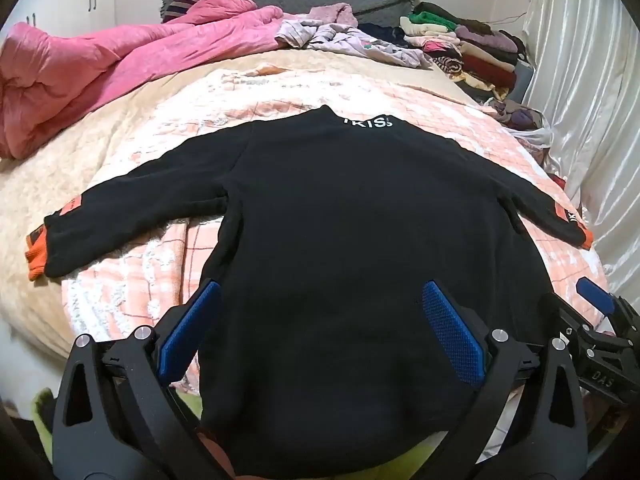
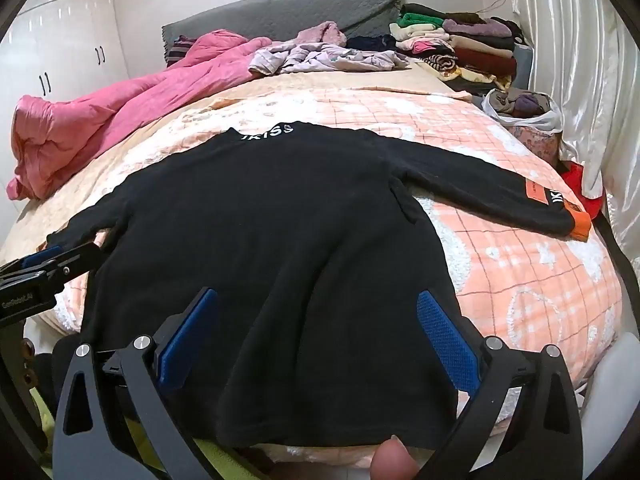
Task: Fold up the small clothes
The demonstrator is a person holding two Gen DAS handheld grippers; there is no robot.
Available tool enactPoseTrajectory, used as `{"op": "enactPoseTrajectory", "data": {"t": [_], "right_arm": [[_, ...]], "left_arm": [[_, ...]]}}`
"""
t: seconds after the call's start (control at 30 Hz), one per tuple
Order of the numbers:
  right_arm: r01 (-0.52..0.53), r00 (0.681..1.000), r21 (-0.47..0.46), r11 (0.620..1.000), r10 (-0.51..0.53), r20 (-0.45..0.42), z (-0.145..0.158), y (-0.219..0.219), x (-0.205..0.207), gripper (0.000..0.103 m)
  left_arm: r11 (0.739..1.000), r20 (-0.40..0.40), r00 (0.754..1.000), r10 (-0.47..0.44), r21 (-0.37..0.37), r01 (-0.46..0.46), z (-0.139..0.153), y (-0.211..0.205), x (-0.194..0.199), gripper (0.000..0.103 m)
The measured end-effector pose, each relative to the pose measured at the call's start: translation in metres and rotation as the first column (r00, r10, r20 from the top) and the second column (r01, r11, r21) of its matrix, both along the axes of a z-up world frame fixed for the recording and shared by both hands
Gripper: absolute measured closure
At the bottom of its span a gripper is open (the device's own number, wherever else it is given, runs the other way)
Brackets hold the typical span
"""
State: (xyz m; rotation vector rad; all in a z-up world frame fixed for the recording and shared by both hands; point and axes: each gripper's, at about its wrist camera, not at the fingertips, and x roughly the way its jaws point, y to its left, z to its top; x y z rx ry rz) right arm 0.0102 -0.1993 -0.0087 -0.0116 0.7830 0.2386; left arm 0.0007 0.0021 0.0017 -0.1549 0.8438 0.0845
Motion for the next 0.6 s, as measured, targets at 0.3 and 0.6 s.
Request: {"op": "enactPoseTrajectory", "data": {"t": [0.3,0.6], "right_arm": [[-0.011,1.000,0.000,1.000,0.011,-0.007,-0.0030,0.0019,0.0019,0.004],[-0.025,1.000,-0.010,1.000,0.025,0.002,-0.0017,0.0058,0.0015,0.004]], "left_arm": [[1.000,0.005,1.000,0.002,0.000,-0.002,0.0029,-0.0011,-0.0015,0.008],[1.000,0.008,1.000,0.002,0.004,-0.002,0.0031,-0.0015,-0.0016,0.008]]}}
